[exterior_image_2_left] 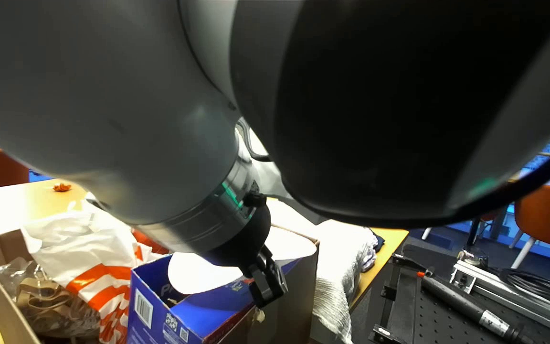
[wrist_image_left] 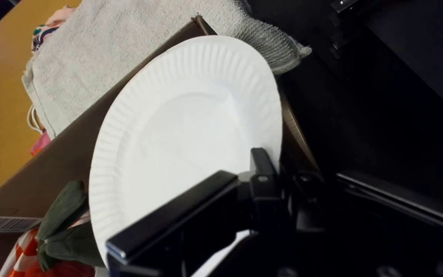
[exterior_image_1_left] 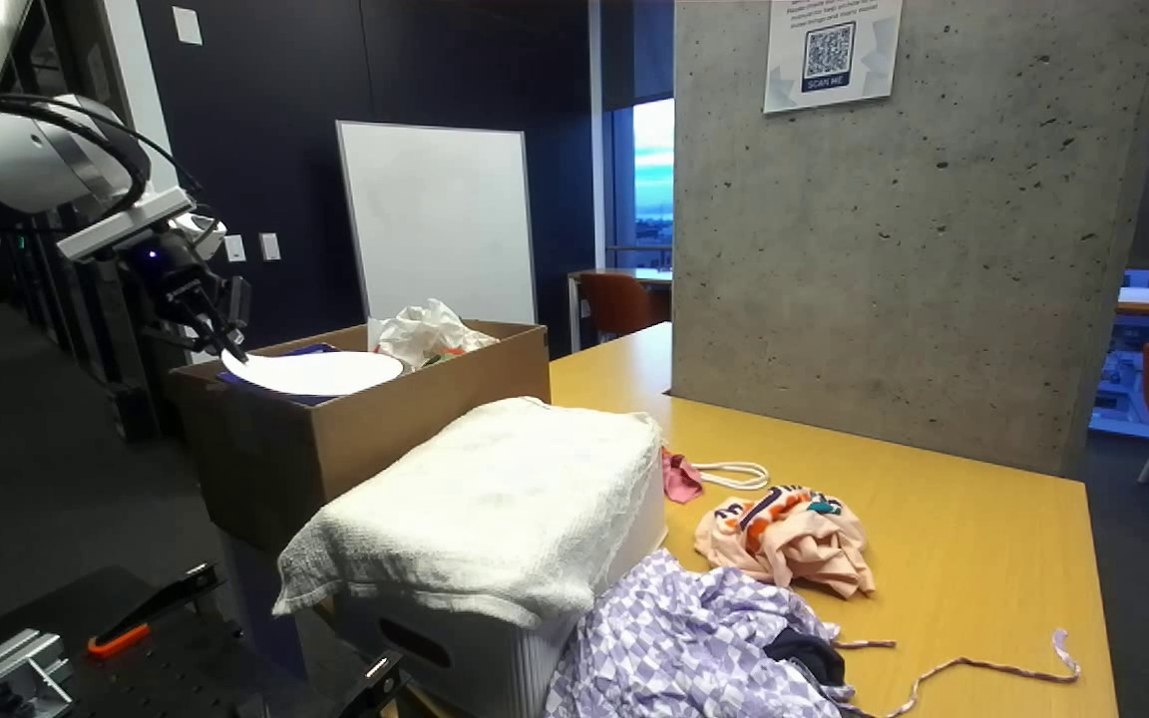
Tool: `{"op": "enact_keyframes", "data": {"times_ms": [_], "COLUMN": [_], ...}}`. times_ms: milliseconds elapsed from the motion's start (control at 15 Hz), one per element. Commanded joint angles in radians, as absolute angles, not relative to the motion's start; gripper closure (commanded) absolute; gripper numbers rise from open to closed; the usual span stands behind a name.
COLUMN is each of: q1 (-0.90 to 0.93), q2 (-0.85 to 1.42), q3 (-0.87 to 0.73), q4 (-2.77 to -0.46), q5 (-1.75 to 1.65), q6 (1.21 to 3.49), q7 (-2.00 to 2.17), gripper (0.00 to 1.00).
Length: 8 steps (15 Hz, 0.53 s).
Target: Remove the paper plate from the box and place it on top of the white storage container then put the radish on the plate.
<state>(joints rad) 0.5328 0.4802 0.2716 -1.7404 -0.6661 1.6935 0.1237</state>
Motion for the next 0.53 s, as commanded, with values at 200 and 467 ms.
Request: {"op": "enact_keyframes", "data": {"times_ms": [200,467], "q1": [0.529,0.517], "q2": [0.431,0.409], "q3": [0.264,0.259], "q4": [-1.715,-1.713], "q5": [-0.72,-0.794], "q6": [1.563,1.522], "q7": [0.094,0.094], "gripper": [1.0,1.0]}}
